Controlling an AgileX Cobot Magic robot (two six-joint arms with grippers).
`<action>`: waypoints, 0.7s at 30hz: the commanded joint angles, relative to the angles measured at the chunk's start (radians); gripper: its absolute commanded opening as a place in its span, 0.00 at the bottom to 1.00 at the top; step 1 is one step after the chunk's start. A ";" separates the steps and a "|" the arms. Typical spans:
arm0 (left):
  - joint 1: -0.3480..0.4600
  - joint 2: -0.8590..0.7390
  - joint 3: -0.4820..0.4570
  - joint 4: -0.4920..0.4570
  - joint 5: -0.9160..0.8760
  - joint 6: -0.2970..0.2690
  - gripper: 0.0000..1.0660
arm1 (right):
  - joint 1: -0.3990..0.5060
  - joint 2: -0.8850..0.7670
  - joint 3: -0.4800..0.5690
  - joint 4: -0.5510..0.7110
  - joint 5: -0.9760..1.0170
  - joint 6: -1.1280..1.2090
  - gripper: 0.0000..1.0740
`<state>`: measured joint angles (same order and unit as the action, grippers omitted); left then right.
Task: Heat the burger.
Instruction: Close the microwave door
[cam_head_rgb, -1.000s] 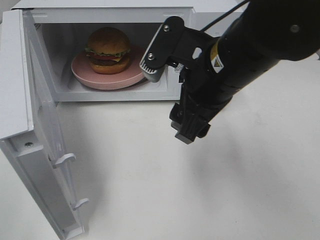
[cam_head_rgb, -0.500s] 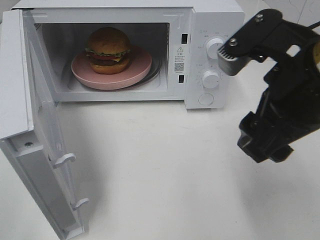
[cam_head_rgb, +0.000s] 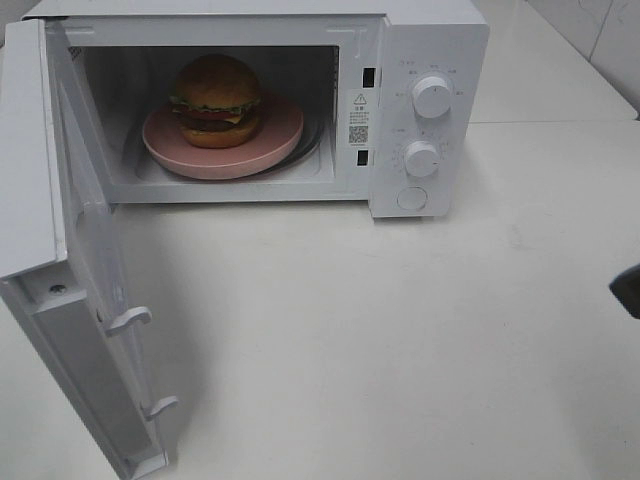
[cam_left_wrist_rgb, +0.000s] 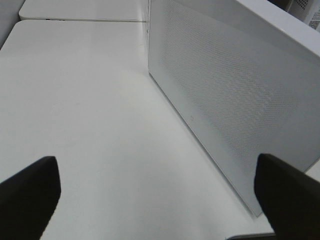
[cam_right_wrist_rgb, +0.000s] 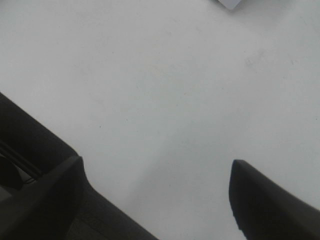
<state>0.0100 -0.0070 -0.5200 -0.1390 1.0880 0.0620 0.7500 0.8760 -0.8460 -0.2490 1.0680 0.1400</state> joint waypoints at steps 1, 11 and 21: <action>-0.006 -0.015 0.002 0.001 -0.015 -0.007 0.92 | -0.002 -0.109 0.046 0.001 0.059 0.012 0.71; -0.006 -0.015 0.002 0.001 -0.015 -0.007 0.92 | -0.006 -0.291 0.140 0.002 0.101 0.046 0.71; -0.006 -0.015 0.002 0.001 -0.015 -0.007 0.92 | -0.247 -0.483 0.283 0.015 0.101 0.035 0.71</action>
<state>0.0100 -0.0070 -0.5200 -0.1390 1.0880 0.0620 0.5140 0.4040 -0.5700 -0.2400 1.1680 0.1830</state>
